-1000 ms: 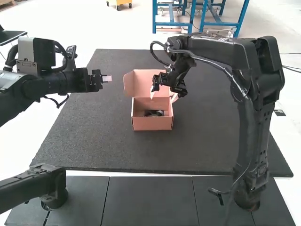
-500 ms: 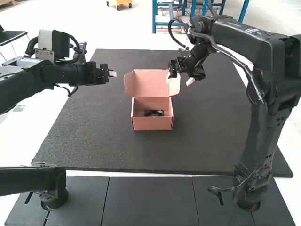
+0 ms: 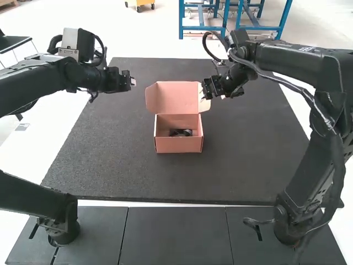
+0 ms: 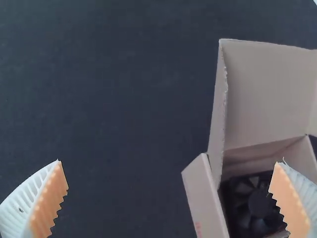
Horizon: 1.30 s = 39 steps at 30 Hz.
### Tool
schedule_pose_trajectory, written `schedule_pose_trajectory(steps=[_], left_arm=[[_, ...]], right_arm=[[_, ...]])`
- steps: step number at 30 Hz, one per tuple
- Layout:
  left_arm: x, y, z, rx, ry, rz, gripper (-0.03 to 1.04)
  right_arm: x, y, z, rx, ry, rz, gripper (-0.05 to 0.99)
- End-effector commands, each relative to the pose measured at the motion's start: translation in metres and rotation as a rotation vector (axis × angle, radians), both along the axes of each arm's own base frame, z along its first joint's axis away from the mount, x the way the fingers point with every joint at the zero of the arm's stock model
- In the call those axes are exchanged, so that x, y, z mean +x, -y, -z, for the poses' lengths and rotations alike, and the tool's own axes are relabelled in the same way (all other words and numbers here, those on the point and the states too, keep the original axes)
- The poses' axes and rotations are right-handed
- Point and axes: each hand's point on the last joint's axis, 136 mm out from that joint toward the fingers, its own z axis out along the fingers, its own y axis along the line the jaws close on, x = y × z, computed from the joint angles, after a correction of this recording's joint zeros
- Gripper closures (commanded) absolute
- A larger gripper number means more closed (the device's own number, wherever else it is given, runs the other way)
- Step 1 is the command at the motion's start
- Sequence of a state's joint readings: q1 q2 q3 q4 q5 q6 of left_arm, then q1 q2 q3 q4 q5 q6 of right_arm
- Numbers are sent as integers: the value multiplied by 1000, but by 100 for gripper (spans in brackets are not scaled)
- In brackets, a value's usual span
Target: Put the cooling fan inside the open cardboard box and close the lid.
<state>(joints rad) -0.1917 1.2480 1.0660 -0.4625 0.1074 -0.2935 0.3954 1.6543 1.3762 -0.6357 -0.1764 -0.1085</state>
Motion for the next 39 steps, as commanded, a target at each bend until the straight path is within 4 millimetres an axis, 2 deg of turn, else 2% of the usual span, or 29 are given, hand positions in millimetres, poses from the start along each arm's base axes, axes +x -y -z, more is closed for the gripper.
schedule_pose_trajectory(steps=[1, 5, 12, 24, 32, 39], left_arm=[[11, -6, -13, 47, 37, -22, 5], [20, -10, -3, 72, 15, -43, 5], [30, -14, 13, 90, -10, -64, 5], [48, -11, 39, 117, -36, -47, 5], [60, -12, 44, 129, -32, -43, 5], [62, -8, 51, 139, -45, -17, 5]], right_arm=[[9, 16, -6, 32, 23, 56, 2], [16, 20, 0, 50, 37, 87, 3], [30, 11, -8, 100, 100, 106, 3], [46, 3, -12, 115, 102, 116, 3], [53, 0, -17, 115, 100, 117, 3], [54, -1, -15, 110, 69, 112, 3]])
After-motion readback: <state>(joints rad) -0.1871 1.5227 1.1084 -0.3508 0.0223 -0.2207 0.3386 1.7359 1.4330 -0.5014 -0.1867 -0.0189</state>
